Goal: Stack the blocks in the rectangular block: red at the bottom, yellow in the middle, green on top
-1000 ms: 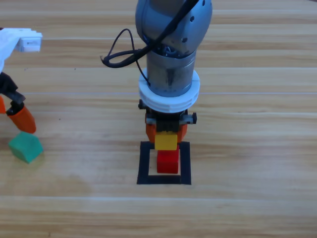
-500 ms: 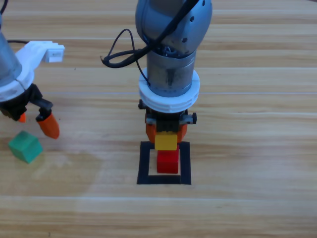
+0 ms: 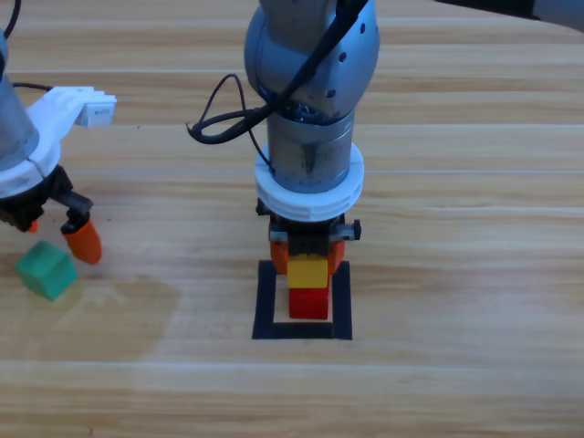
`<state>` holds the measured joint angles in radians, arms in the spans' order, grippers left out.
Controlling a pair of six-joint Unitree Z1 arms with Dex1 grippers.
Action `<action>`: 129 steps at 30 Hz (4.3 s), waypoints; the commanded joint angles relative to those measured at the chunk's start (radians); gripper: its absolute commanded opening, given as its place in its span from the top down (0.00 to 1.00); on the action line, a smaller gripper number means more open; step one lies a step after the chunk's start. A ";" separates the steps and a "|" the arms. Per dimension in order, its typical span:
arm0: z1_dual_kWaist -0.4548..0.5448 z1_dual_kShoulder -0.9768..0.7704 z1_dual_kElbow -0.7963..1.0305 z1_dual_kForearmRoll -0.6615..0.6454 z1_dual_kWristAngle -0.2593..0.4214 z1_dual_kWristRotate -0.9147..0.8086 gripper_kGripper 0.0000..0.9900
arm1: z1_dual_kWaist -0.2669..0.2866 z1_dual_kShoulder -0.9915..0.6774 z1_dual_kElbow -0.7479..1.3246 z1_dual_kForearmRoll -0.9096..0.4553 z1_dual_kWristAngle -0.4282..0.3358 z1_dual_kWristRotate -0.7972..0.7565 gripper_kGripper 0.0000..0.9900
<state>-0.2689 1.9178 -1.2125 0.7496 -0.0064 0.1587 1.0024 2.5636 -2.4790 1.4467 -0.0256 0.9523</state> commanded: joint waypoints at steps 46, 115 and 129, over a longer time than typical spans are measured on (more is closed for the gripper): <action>-0.015 0.148 -0.068 0.185 0.019 -0.056 0.01 | -0.165 -1.226 1.358 -0.997 0.185 -1.015 0.01; -0.536 0.302 -0.920 0.594 0.009 -0.878 1.00 | -0.171 -1.185 1.249 -0.749 0.288 -1.139 0.01; -0.602 0.386 -0.993 0.662 0.045 -1.021 1.00 | -0.171 -1.183 1.247 -0.747 0.289 -1.143 0.01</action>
<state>-0.8414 2.2630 -2.2036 1.4003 0.0236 -0.8390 0.8568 1.3345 -1.2238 0.6839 0.2556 -0.1837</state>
